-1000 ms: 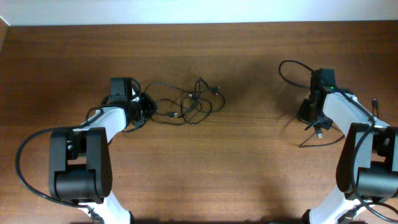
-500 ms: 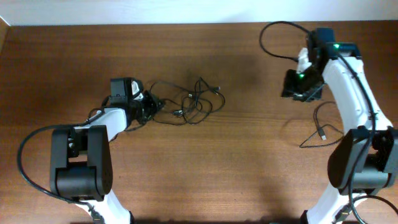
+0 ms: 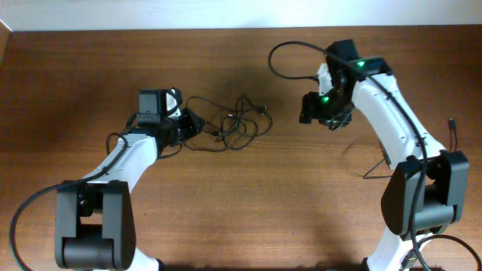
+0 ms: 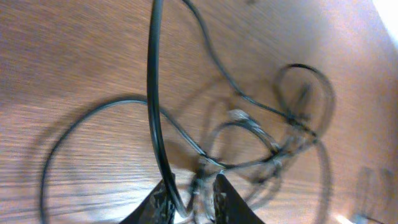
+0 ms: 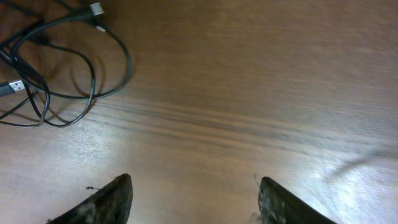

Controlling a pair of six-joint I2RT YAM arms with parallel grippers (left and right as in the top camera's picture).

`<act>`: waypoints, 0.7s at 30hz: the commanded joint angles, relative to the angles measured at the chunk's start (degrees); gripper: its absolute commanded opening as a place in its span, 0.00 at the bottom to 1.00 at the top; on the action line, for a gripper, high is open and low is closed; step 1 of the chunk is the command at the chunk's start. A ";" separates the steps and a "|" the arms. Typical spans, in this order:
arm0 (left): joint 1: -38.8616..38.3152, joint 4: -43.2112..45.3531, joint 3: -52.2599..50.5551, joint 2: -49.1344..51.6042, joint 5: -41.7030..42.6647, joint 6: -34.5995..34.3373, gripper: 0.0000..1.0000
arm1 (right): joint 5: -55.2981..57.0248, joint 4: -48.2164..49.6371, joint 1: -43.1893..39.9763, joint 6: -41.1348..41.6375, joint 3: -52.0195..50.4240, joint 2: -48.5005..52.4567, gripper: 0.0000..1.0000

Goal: Untangle cables

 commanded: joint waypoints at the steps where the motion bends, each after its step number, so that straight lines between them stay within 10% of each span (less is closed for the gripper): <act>1: -2.67 0.83 0.61 -0.74 -10.14 0.92 0.11 | -0.46 5.55 2.32 2.80 -3.08 -0.15 0.74; 6: -6.80 4.61 0.61 -0.76 -10.19 7.15 0.04 | -0.39 26.25 5.64 20.83 -13.38 -0.15 0.87; 12: -6.38 9.86 2.08 -4.55 -10.16 8.41 0.00 | 2.58 51.12 8.98 22.21 -26.27 -0.15 0.96; 21: -5.88 14.56 4.76 -33.75 -13.27 10.25 0.00 | 3.06 48.59 8.98 22.21 -26.71 -0.15 0.96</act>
